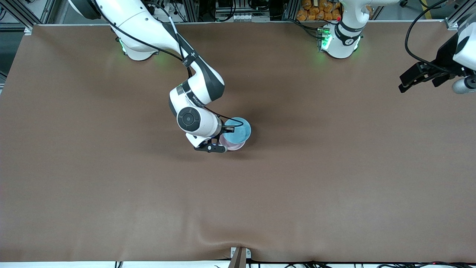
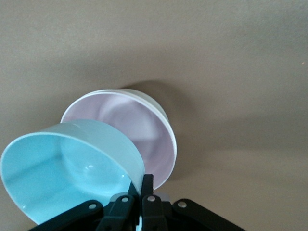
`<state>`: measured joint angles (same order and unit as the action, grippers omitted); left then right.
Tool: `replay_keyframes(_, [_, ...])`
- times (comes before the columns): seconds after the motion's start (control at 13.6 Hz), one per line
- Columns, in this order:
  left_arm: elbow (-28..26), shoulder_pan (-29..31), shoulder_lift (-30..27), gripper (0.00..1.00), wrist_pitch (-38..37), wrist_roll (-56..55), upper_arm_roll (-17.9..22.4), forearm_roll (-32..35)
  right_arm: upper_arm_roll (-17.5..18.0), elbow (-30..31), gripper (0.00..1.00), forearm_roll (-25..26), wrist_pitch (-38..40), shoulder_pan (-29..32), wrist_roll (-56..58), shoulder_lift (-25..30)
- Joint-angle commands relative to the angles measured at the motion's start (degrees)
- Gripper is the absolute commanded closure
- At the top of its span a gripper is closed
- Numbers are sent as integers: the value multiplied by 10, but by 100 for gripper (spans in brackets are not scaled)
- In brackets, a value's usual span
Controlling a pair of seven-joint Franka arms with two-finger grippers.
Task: Stack pink and blue bowls on white bowl
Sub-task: 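Lower the blue bowl into the pink bowl and open the right gripper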
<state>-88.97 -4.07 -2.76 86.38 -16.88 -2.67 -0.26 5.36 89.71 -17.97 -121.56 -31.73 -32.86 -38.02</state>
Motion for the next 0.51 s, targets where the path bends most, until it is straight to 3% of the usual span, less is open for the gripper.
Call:
replay_keyframes(0.0, [-29, -4, -5, 0, 25, 9, 4, -4, 3, -2, 100, -4, 0, 14, 20, -3])
replay_keyframes(0.44, [-45, -1, -10, 0, 33, 9, 4, -3, 3, 0, 100, -3, 0, 19, 32, -7])
